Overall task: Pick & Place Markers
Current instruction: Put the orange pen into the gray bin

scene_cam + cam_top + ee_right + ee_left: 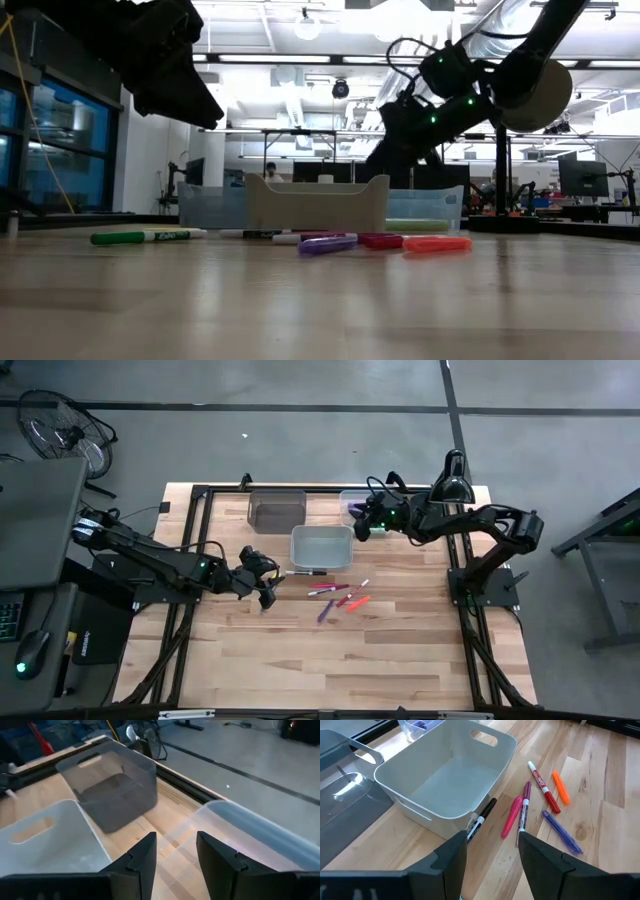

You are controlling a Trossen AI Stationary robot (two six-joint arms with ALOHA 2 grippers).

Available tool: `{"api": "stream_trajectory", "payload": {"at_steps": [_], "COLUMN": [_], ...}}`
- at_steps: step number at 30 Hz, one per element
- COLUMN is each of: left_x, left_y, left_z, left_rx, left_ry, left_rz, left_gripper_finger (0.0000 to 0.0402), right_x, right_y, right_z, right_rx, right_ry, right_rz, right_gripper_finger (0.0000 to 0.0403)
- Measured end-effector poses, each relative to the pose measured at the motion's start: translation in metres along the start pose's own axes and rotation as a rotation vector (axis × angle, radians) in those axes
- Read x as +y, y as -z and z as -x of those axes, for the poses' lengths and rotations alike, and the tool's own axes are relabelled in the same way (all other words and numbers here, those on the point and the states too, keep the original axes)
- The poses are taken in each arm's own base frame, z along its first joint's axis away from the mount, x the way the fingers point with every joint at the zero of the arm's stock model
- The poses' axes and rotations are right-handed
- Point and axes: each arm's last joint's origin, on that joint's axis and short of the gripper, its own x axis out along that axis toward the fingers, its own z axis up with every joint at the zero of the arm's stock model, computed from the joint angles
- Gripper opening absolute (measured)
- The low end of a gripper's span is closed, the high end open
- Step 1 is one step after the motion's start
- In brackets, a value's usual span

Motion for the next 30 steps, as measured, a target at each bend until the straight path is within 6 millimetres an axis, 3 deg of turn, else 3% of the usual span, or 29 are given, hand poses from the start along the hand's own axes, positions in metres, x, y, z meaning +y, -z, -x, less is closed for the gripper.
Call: {"api": "stream_trajectory", "payload": {"at_steps": [15, 21, 30], "left_x": [-0.001, -0.001, -0.001], "left_y": [0.000, 0.000, 0.000], "left_z": [0.000, 0.000, 0.000], "left_rx": [0.014, 0.014, 0.021], "left_ry": [0.024, 0.024, 0.033], "left_rz": [0.004, 0.009, 0.009], "left_gripper_finger": [0.0175, 0.0175, 0.0175], "right_x": [0.055, 0.073, 0.090], "right_y": [-0.023, -0.020, -0.002], "right_z": [0.048, 0.064, 0.071], "right_rx": [-0.061, -0.030, 0.082], "right_ry": [-0.218, -0.308, -0.401], "right_rz": [0.321, 0.435, 0.509], "right_gripper_finger": [0.0129, 0.0129, 0.0129]}}
